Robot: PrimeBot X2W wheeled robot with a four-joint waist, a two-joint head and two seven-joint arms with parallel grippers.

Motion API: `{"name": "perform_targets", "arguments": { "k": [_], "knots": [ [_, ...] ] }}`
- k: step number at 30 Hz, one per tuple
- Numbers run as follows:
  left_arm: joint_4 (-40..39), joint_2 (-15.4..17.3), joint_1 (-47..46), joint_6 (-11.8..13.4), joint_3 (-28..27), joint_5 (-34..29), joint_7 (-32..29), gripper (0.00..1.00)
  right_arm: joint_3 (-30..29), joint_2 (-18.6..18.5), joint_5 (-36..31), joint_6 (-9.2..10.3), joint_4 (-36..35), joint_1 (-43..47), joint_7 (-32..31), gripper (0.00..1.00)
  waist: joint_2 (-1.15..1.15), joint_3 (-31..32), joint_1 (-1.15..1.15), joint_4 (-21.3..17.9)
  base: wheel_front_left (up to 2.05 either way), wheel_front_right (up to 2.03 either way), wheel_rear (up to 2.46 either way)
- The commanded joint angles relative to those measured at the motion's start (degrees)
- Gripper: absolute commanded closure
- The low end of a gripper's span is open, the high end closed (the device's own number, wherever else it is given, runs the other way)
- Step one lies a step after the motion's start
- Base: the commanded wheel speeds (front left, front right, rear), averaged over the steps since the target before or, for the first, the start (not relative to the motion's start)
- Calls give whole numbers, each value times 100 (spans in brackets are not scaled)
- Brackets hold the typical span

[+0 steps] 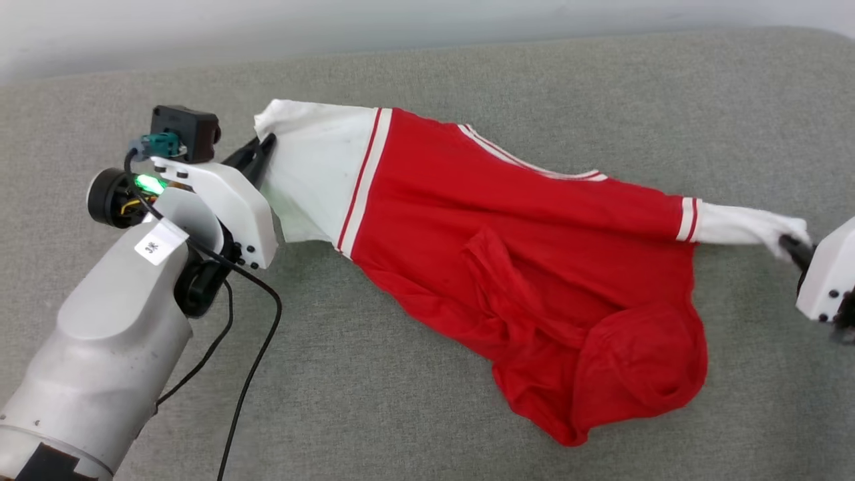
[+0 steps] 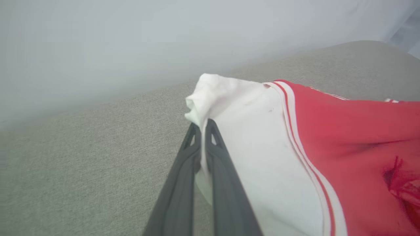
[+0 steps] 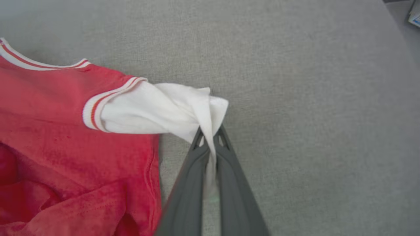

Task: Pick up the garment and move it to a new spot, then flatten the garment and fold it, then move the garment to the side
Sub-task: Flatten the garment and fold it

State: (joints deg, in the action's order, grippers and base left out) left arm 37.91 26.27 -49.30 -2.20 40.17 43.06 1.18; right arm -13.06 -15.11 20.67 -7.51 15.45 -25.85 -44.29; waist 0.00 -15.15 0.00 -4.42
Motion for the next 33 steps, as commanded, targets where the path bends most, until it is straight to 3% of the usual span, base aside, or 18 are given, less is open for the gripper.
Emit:
{"name": "perform_targets", "arguments": {
  "k": [1, 12, 22, 33],
  "knots": [
    [-19, 34, -66, 45, -49, 22, 43, 100, 11, -100, -87, 4, -88, -156, 75, 100, 0, 67, 0, -3, 0, 0, 0],
    [182, 143, -1055, 83, -430, 128, 159, 100, 387, -417, -280, 4, -215, -1587, 324, 100, 0, 89, 0, 4, 0, 0, 0],
    [925, 251, -2693, 38, -717, -73, 612, 100, 722, -569, -667, 5, 341, -3780, 1170, 100, 0, -502, 0, 5, 0, 0, 0],
    [1512, 486, -4503, 87, -1006, -412, 1305, 100, 705, -420, -1188, 7, 1220, -6011, 2494, 100, 0, -1360, 0, -94, 0, 0, 0]
  ]
}}
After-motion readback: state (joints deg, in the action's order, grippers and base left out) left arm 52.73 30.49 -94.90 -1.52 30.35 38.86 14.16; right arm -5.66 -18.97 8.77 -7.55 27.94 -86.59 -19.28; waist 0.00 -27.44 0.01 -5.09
